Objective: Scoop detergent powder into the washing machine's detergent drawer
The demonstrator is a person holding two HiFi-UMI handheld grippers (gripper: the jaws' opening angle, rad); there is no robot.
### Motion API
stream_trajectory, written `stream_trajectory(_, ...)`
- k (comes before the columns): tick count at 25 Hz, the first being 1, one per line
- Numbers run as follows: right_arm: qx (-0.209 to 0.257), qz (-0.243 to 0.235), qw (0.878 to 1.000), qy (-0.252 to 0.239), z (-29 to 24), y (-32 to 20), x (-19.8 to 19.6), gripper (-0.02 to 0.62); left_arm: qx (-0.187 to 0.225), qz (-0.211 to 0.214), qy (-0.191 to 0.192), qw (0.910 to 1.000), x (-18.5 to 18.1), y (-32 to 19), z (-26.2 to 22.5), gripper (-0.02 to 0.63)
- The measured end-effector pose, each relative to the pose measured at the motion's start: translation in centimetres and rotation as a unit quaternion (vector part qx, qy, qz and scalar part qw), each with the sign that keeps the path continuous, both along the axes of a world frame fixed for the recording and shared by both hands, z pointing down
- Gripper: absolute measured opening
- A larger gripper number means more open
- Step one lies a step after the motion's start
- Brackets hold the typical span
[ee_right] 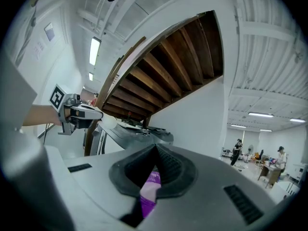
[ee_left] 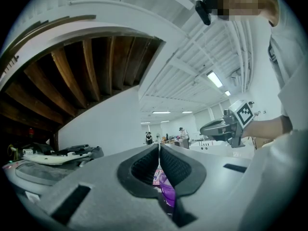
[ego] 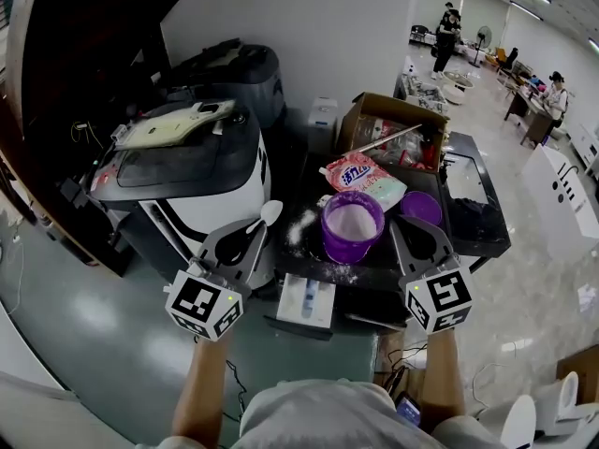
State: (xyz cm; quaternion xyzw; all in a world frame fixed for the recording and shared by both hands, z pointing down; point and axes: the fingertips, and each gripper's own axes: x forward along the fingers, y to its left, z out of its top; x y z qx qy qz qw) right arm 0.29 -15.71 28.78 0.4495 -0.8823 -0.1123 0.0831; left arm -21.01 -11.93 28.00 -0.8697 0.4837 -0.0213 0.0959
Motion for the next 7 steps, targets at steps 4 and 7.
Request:
stream_trajectory(4, -0.001, 0.0, 1.0, 0.005, -0.2, 0.1, 0.0, -0.003, 0.002, -0.005, 0.002, 1.0, -0.6, 0.4, -0.3, 0.014)
stream_trajectory(7, -0.004, 0.001, 1.0, 0.007, 0.0, 0.2, -0.4, -0.003, 0.007, -0.01, 0.0, 0.9999, -1.3, 0.6, -0.6, 0.014)
